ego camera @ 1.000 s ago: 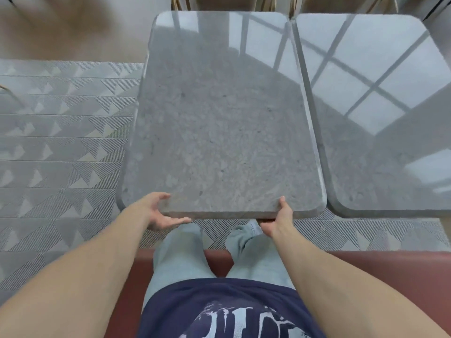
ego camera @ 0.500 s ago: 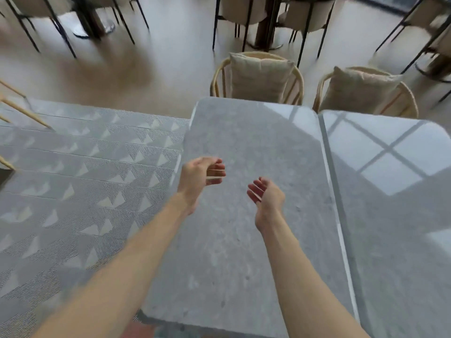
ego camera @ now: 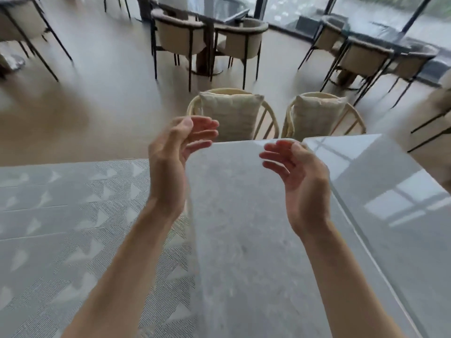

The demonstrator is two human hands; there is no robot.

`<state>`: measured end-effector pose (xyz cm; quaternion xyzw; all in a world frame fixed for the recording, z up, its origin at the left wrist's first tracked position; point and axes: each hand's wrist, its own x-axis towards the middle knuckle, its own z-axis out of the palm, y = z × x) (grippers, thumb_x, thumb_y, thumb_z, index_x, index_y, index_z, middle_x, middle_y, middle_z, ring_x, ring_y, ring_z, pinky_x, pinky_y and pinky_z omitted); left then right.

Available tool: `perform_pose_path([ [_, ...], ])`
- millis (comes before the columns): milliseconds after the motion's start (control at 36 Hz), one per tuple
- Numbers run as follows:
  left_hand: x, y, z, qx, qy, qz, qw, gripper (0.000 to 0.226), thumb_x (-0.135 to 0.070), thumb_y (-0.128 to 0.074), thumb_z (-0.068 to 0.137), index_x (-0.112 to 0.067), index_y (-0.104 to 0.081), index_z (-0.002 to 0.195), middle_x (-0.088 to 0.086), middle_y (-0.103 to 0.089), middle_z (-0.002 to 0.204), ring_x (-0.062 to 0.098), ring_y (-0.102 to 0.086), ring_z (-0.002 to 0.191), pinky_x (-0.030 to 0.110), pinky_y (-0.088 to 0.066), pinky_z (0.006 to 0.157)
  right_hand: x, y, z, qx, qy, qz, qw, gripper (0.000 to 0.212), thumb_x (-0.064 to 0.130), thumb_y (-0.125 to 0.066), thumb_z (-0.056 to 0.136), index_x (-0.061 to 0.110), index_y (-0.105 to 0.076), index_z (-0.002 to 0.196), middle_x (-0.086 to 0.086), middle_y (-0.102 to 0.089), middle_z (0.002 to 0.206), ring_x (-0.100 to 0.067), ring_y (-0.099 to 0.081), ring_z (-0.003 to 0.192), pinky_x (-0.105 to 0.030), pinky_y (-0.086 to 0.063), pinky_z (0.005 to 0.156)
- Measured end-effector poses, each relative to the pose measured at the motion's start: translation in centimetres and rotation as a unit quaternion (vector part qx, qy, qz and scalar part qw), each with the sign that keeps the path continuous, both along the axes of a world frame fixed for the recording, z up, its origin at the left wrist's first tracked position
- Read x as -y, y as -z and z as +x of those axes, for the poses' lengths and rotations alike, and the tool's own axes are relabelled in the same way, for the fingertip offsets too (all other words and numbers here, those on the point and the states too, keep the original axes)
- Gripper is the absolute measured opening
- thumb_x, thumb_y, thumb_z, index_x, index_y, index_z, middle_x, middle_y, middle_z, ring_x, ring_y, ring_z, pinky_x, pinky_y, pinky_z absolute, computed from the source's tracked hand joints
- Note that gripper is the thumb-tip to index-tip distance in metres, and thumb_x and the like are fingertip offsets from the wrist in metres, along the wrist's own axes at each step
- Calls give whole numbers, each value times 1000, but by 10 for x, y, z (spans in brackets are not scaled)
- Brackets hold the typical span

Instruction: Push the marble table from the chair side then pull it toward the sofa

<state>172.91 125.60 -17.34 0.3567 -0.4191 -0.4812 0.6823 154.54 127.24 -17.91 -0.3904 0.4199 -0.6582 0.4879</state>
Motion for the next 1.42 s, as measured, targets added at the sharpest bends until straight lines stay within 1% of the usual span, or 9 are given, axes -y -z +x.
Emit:
perform_pose_path([
  [83,8,-11,15,30,-1,-20,999,36,-22,-38,97,0,-67,101,23,-72,108,39,-68,105,47,-51,92,8,-18,16,-20,8,-25,999,32,20,-43,94,0,-67,103,-18,-74,102,-35,-71,99,-44,-56,89],
  [194,31,-17,30,29,0,-17,999,36,-22,-39,95,0,-68,97,25,-71,104,43,-67,103,49,-50,91,24,-32,31,-13,28,-67,997,23,17,-49,91,6,-70,95,-13,-76,94,-33,-73,93,-36,-57,82],
  [389,54,-25,58,37,-8,-9,999,35,-25,-41,90,-1,-67,95,24,-69,102,36,-67,99,43,-52,87,56,-36,55,2,13,-113,993,22,14,-49,90,6,-69,92,-11,-75,88,-30,-72,88,-35,-55,79],
  [639,76,-52,186,8,-50,-31,998,35,-26,-41,90,-2,-67,94,21,-70,100,34,-67,98,43,-51,86,94,-61,187,-7,-53,-130,990,22,13,-48,89,6,-69,88,-14,-73,86,-26,-70,83,-37,-53,78],
  [833,94,-81,381,28,-117,-89,989,36,-26,-42,93,-1,-67,95,20,-72,99,34,-68,98,40,-53,82,147,-90,384,-9,-123,-174,977,24,13,-47,89,3,-69,93,-10,-75,87,-26,-71,83,-38,-53,80],
  [917,80,-99,483,63,-176,-96,978,39,-26,-41,94,4,-66,96,20,-71,95,32,-68,91,42,-52,80,160,-106,492,17,-179,-183,966,24,13,-49,88,5,-71,91,-12,-75,87,-27,-71,81,-34,-54,75],
  [1000,64,-118,568,89,-226,-85,966,38,-27,-40,95,-3,-69,90,15,-71,86,29,-67,80,41,-51,75,167,-119,589,33,-239,-182,953,24,12,-49,88,7,-72,88,-11,-76,84,-28,-72,78,-33,-54,72],
  [1139,51,-142,682,126,-333,-91,930,37,-27,-40,98,-12,-71,83,9,-72,80,26,-66,77,42,-51,75,184,-136,726,15,-340,-180,923,24,12,-50,88,13,-75,85,-10,-76,83,-30,-71,79,-38,-55,76],
  [1417,77,-111,865,99,-491,-49,864,35,-21,-43,100,1,-69,89,13,-71,79,25,-67,73,36,-53,70,251,-145,958,66,-503,-190,841,19,12,-57,88,11,-75,84,-7,-76,80,-22,-70,72,-32,-53,71],
])
